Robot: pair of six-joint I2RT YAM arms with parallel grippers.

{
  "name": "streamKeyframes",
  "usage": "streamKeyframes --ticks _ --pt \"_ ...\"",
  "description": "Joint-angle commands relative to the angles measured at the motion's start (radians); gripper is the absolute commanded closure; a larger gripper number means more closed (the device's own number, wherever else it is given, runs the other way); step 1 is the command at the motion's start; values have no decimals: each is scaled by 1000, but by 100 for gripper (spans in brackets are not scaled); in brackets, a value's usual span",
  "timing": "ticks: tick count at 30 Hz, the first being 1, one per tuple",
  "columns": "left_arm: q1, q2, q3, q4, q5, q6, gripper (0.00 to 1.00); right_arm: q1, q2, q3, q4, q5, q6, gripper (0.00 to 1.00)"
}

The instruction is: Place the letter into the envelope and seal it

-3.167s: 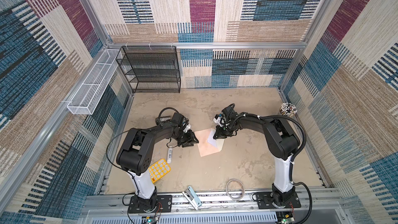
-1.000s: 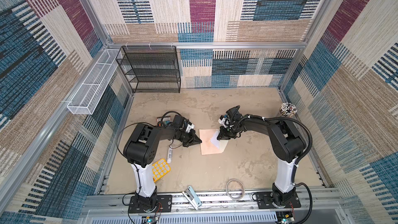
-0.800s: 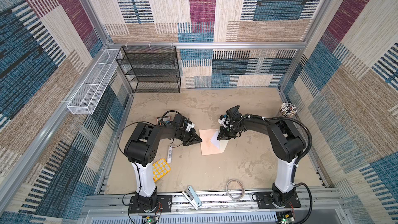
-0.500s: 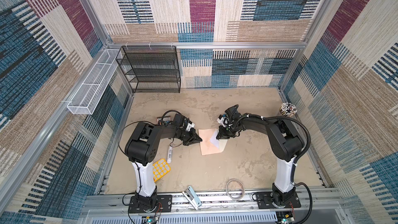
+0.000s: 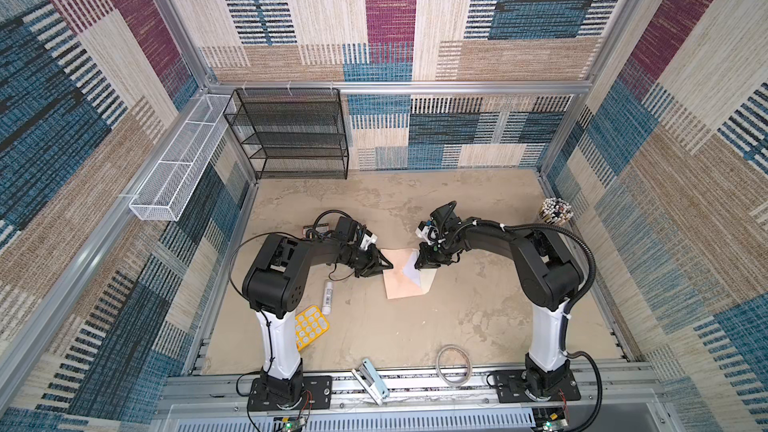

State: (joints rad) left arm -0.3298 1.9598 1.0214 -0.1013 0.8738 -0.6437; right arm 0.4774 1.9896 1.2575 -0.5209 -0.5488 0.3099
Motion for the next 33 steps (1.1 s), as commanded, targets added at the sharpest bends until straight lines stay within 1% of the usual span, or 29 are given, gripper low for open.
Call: streamKeyframes --ticks 1,6,13,18,22,33 --pt "1 9 11 -7 -24 13 67 1 -2 7 -4 6 1 100" --pt "0 7 19 -8 -36 6 64 5 -8 17 -5 12 16 100" --pt "-6 -2 20 -32 -80 -2 55 19 -15 36 -13 14 40 100" --pt "-12 -13 24 -56 -121 0 55 25 -28 31 -8 -1 48 100" --pt "-22 3 40 -54 -124 -2 56 32 -26 20 17 -33 63 100" --pt "-24 18 -32 207 -12 -109 58 31 -45 -36 130 -129 113 100"
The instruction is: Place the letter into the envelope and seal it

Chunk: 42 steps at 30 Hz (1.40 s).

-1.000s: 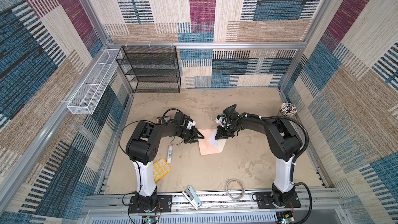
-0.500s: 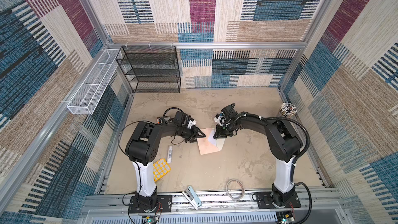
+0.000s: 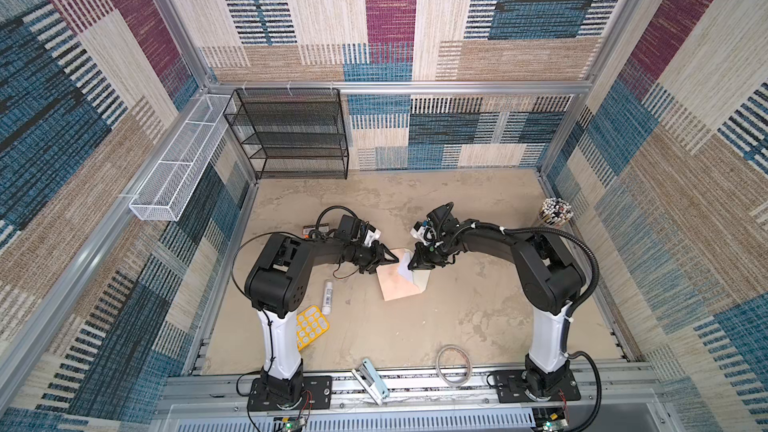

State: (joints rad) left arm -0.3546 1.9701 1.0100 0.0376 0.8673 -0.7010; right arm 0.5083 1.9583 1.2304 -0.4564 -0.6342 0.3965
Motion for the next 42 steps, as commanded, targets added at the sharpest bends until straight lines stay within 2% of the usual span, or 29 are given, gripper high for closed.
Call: streamKeyframes --ticks 1,7,12,24,39,42 --pt "1 9 -30 92 4 -65 58 1 -16 -12 74 -48 37 100" --pt "2 16 -54 171 25 -100 56 1 -25 -32 128 -95 67 100" --pt "7 23 -48 191 32 -111 55 1 -24 -29 106 -101 49 100" --pt "22 22 -51 175 33 -85 54 1 29 -15 18 51 2 100" --pt "24 57 6 128 25 -49 59 15 55 4 48 17 7 100" --pt "28 61 10 123 27 -46 57 15 54 14 34 36 2 97"
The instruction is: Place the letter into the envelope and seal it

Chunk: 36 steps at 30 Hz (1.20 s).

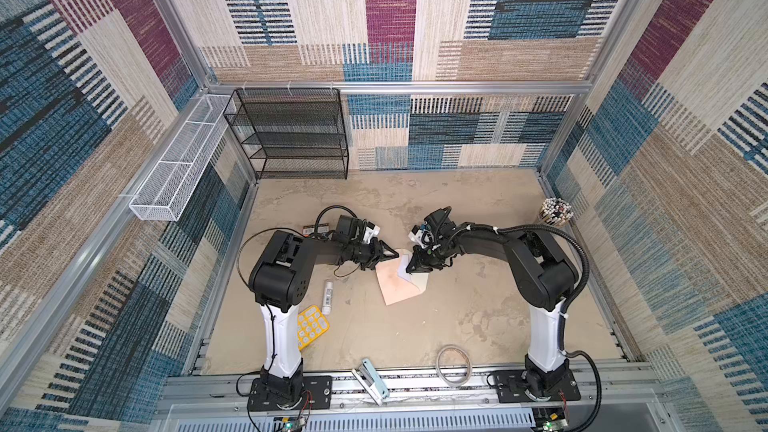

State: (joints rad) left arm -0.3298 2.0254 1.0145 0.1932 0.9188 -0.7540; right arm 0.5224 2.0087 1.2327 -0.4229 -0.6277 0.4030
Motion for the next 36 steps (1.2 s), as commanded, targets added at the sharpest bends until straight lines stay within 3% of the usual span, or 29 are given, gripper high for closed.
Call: streamKeyframes --ticks 1,4,6,14,25,36 --pt "4 3 6 -38 -27 11 55 1 0 15 -8 44 -8 96" --pt "13 -19 11 -87 -48 43 48 -1 -19 30 -46 99 -20 92" --pt "20 -43 23 -151 -70 85 43 -1 -35 36 -69 139 -27 83" --pt "32 -138 85 -354 -159 199 28 -1 -109 34 -101 181 -26 67" --pt "50 -314 41 -549 -292 272 28 -76 -216 18 -155 273 -52 59" --pt "68 -393 -63 -574 -271 257 32 -96 -133 8 -117 230 -83 53"
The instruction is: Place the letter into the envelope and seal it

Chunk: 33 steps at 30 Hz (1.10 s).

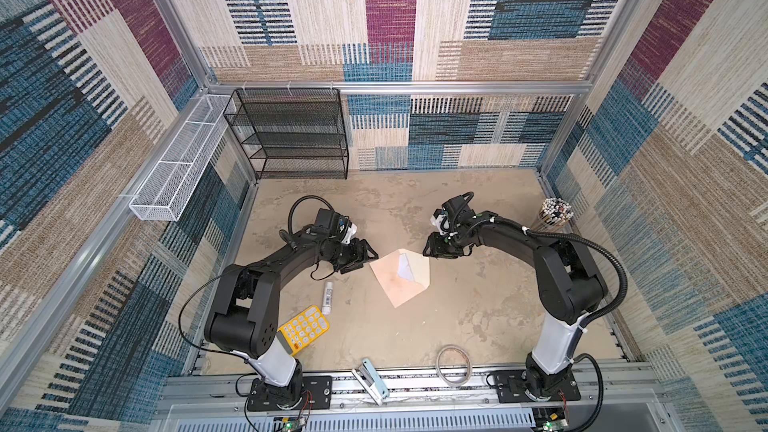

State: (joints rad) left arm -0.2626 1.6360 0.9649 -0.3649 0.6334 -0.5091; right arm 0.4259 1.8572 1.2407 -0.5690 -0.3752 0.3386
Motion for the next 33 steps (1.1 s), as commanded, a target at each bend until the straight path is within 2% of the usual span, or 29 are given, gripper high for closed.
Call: streamKeyframes --ticks 1,8,11,14,16,22,33 --pt "-1 -1 -24 -10 27 5 33 1 31 -2 33 -26 -21 53" --pt "-3 68 -64 64 104 -30 36 1 84 4 70 -61 -20 55" --pt "-5 107 -52 86 118 -34 39 2 86 6 81 -75 -22 64" --pt "-6 141 -20 90 123 -30 41 2 74 -6 86 -71 -20 83" --pt "-6 173 11 84 127 -22 44 1 63 -23 90 -65 -18 90" --pt "-6 259 74 114 158 -29 62 2 -8 -116 134 -34 32 94" --pt "-43 395 225 123 226 -35 59 2 -242 -368 306 62 284 93"
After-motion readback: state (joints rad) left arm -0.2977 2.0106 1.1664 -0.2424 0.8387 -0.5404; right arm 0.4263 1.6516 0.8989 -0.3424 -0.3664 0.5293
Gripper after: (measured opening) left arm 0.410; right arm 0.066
